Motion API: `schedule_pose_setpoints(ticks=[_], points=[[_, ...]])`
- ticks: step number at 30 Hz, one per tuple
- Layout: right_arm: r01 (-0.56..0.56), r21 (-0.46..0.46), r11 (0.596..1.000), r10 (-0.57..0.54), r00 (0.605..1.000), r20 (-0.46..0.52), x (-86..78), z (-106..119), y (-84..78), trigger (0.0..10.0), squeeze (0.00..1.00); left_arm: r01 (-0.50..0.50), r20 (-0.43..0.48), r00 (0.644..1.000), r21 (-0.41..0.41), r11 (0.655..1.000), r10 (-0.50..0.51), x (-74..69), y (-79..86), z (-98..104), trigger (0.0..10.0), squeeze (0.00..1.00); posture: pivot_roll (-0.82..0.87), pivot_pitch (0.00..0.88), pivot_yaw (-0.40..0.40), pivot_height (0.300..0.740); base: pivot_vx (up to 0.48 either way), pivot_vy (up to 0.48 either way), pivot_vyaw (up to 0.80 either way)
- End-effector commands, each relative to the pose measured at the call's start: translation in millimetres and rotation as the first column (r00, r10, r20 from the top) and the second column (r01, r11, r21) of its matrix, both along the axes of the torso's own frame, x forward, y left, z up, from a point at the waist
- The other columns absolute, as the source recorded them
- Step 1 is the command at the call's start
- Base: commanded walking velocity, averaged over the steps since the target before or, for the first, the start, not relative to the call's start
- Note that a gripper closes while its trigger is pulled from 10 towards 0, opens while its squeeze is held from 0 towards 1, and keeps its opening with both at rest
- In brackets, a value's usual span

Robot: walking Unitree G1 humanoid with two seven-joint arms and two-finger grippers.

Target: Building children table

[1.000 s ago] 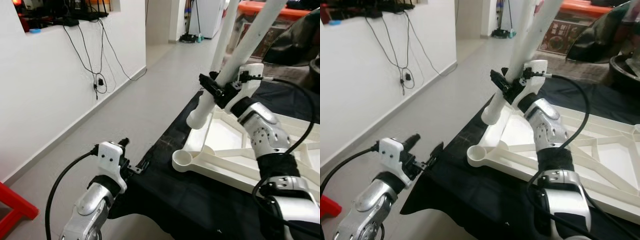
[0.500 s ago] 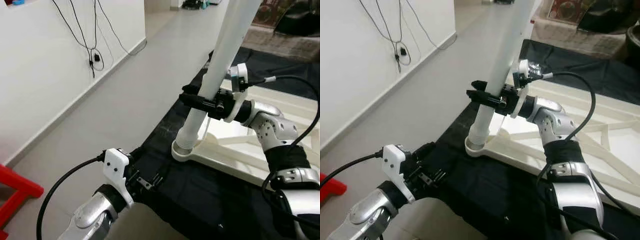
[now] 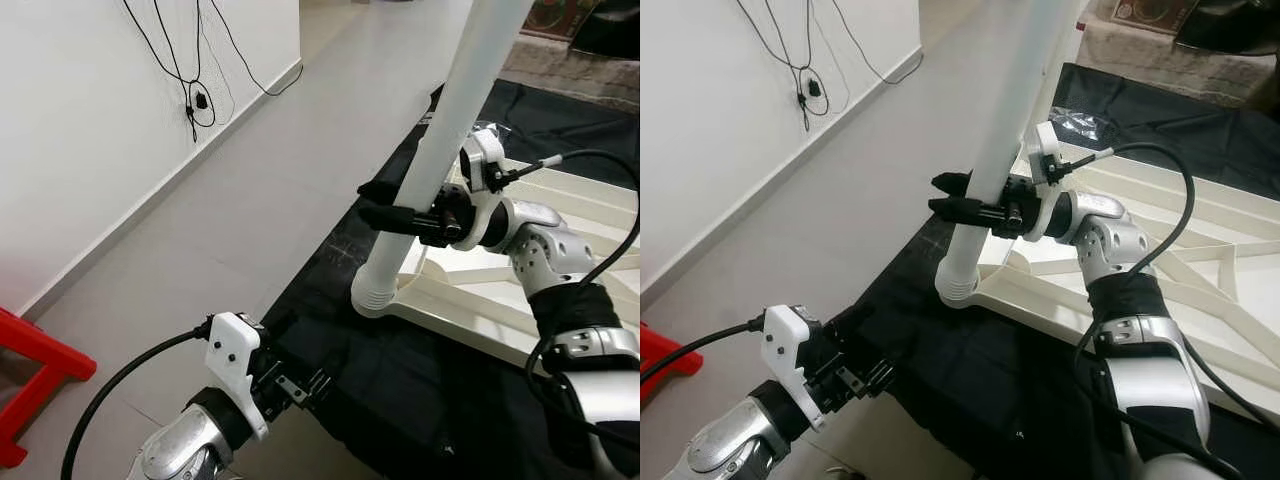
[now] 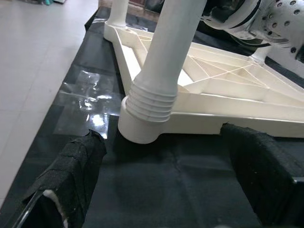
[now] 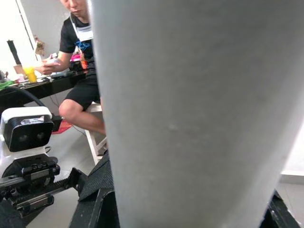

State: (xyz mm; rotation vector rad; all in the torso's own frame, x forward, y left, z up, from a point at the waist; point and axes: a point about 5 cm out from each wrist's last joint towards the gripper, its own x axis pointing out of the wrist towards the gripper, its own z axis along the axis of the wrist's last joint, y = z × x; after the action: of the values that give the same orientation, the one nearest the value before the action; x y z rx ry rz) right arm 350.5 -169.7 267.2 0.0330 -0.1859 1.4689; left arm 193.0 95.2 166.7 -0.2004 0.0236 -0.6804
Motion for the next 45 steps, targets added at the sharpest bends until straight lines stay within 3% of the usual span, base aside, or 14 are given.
schedule_pose_setpoints(ticks=[1, 12, 20, 26, 31, 38, 45], points=[[-0.022, -0.027, 0.999, 0.021, 1.0, -0.012, 0.0, -7.1, 3.7, 10.0, 0.0, 0.008, -0.023, 1.0, 0.013, 1.0, -0.007, -3.1, 0.1, -2.8, 10.0, 0.0, 0.17, 0.25, -0.011, 0.74, 0.0, 0.0, 0.0], [0.02, -0.105, 0.994, -0.015, 0.999, 0.046, 7.2, -9.9, 11.0, 10.0, 0.0, 0.006, -0.024, 1.0, 0.015, 1.0, -0.006, -4.0, -1.1, -2.8, 10.0, 0.0, 0.17, 0.233, -0.018, 0.74, 0.0, 0.0, 0.0], [-0.047, -0.209, 0.977, 0.061, 0.996, 0.063, 3.7, -14.0, 15.5, 10.0, 0.0, -0.001, -0.027, 1.0, 0.019, 1.0, 0.001, -2.1, -1.2, -3.5, 10.0, 0.0, 0.17, 0.236, -0.028, 0.74, 0.0, 0.0, 0.0], [-0.104, -0.262, 0.96, 0.133, 0.986, 0.098, 0.4, -15.3, 29.1, 10.0, 0.0, -0.008, -0.027, 1.0, 0.015, 1.0, 0.009, -0.7, -0.6, -3.5, 10.0, 0.0, 0.16, 0.234, -0.028, 0.74, 0.0, 0.0, 0.0], [-0.065, -0.248, 0.967, 0.094, 0.99, 0.106, 3.7, -12.5, 34.3, 10.0, 0.0, -0.008, -0.023, 1.0, 0.021, 1.0, 0.009, 0.3, -0.7, -3.4, 10.0, 0.0, 0.16, 0.233, -0.027, 0.74, 0.0, 0.0, 0.0], [0.095, -0.224, 0.97, -0.083, 0.995, 0.061, 13.5, -22.8, 35.0, 10.0, 0.0, -0.009, -0.019, 1.0, 0.02, 1.0, 0.009, 4.0, -1.5, -3.9, 10.0, 0.0, 0.15, 0.222, -0.023, 0.74, 0.0, 0.0, 0.0], [0.132, -0.204, 0.97, -0.125, 0.991, 0.047, 8.3, -34.5, 35.1, 10.0, 0.0, -0.015, -0.01, 1.0, 0.023, 1.0, 0.015, 7.7, -0.3, -3.6, 10.0, 0.0, 0.15, 0.215, -0.022, 0.74, 0.0, 0.0, 0.0]])
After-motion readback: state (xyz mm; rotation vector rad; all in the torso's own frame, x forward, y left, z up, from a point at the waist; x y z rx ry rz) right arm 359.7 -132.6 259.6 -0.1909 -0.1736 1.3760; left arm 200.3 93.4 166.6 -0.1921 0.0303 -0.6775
